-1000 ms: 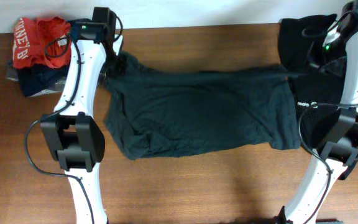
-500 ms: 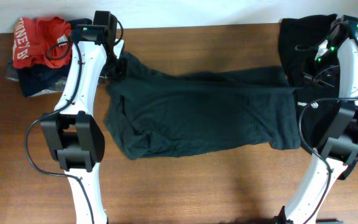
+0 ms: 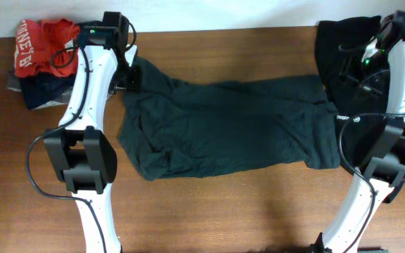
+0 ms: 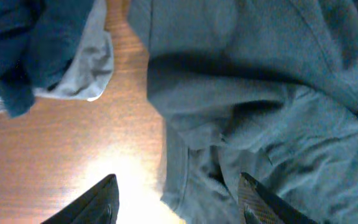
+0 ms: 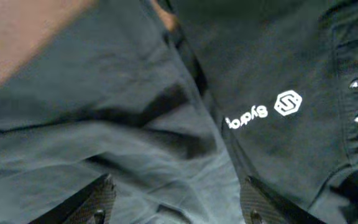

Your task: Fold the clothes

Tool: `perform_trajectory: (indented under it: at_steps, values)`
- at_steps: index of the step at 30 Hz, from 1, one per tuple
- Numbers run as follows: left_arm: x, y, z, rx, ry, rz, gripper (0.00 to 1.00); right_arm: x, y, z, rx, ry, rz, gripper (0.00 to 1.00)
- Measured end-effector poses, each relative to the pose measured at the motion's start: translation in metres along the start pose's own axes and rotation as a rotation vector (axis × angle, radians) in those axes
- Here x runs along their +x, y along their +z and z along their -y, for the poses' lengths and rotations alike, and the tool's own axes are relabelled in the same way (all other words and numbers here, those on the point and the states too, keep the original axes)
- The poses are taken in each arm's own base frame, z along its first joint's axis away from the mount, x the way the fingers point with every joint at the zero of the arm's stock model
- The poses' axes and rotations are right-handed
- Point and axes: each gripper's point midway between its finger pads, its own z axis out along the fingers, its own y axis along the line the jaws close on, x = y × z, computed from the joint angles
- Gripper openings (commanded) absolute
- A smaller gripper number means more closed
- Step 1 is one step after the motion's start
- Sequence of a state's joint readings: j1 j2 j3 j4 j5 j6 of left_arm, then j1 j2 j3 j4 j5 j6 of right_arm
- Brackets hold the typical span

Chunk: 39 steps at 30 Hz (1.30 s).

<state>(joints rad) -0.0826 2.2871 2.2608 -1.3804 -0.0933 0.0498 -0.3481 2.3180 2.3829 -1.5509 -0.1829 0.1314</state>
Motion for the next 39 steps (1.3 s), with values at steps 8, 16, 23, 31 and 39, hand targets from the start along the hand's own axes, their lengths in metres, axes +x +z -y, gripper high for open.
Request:
perform_trajectory:
  at_steps: [8,16,23,31,39]
  values:
    - [-0.003,-0.065,-0.011,0.020,-0.030,0.091,0.75,-0.006,-0.089,-0.021,-0.048,-0.035,0.190,0.75]
    - [0.028,-0.147,-0.013,0.035,-0.080,0.181,0.81,0.025,-0.191,-0.037,-0.084,-0.073,0.427,0.77]
    - [0.056,-0.186,-0.010,0.067,-0.137,0.212,0.85,0.094,-0.267,-0.040,-0.102,-0.092,0.585,0.87]
    - [0.078,-0.158,0.009,0.153,-0.179,0.079,0.86,0.170,-0.228,-0.023,-0.080,-0.031,0.413,0.92]
    - [0.115,-0.077,0.033,0.160,-0.171,-0.171,0.84,0.189,-0.147,0.004,0.009,0.028,0.161,0.92]
